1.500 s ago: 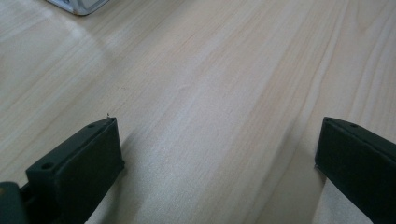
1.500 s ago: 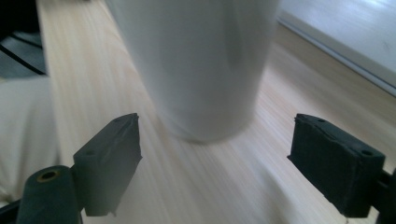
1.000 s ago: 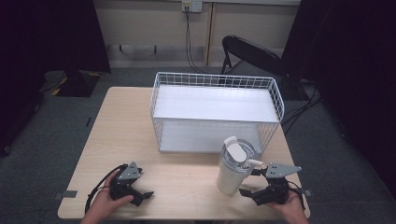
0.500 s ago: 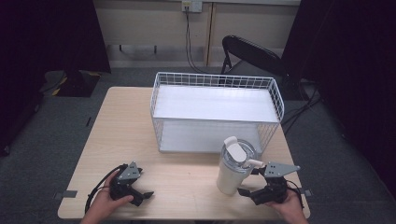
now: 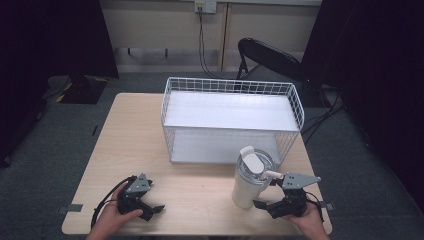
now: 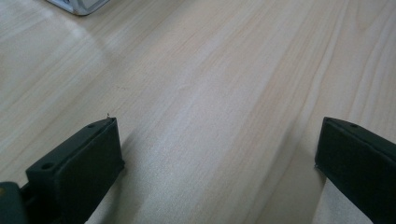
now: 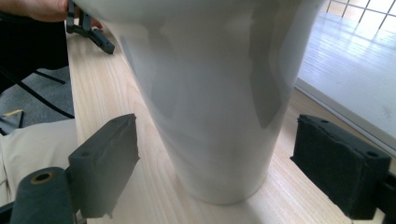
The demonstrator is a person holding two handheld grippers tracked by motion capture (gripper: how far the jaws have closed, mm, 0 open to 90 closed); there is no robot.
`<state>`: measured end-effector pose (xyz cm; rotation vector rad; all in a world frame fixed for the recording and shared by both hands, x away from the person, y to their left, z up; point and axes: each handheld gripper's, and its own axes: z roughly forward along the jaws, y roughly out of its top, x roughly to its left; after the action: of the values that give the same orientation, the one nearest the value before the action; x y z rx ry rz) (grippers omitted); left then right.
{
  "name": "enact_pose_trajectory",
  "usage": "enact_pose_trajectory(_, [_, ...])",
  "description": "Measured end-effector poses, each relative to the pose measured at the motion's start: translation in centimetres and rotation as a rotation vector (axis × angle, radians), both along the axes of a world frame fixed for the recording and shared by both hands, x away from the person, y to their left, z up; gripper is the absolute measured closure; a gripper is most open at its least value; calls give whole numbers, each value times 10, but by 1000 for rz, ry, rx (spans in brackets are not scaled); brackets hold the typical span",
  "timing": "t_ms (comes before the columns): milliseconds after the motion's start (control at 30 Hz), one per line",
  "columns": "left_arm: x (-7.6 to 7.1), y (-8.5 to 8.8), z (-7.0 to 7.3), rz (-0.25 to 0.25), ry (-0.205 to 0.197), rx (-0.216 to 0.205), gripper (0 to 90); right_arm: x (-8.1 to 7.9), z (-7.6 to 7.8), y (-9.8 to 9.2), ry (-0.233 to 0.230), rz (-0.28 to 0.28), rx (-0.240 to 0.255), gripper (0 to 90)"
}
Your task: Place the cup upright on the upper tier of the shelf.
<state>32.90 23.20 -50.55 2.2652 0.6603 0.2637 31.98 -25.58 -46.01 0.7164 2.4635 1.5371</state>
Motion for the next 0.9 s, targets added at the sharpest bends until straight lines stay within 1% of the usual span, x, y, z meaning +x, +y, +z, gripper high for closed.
enact_pose_trajectory(167, [0, 0, 0, 0, 0, 0, 0, 2, 1, 2, -2, -5, 21, 137])
enact_pose_trajectory(200, [0, 0, 0, 0, 0, 0, 0, 2, 1, 2, 3, 6, 28, 137])
enact_pose_trajectory(300, [0, 0, 0, 0, 0, 0, 0, 2, 1, 5, -5, 12, 31, 135])
enact_pose_trajectory(367, [0, 0, 0, 0, 0, 0, 0, 3, 1, 6, -3, 5, 34, 136])
enact_pose_trajectory(500, [0, 0, 0, 0, 0, 0, 0, 5, 2, 7, -6, 5, 53, 139])
enact_pose_trajectory(600, [0, 0, 0, 0, 0, 0, 0, 6, 2, 8, -17, 4, 62, 139])
enact_pose_trajectory(733, [0, 0, 0, 0, 0, 0, 0, 7, 3, 11, -26, 5, 60, 121])
enact_pose_trajectory(900, [0, 0, 0, 0, 0, 0, 0, 9, 3, 15, -25, 4, 63, 104])
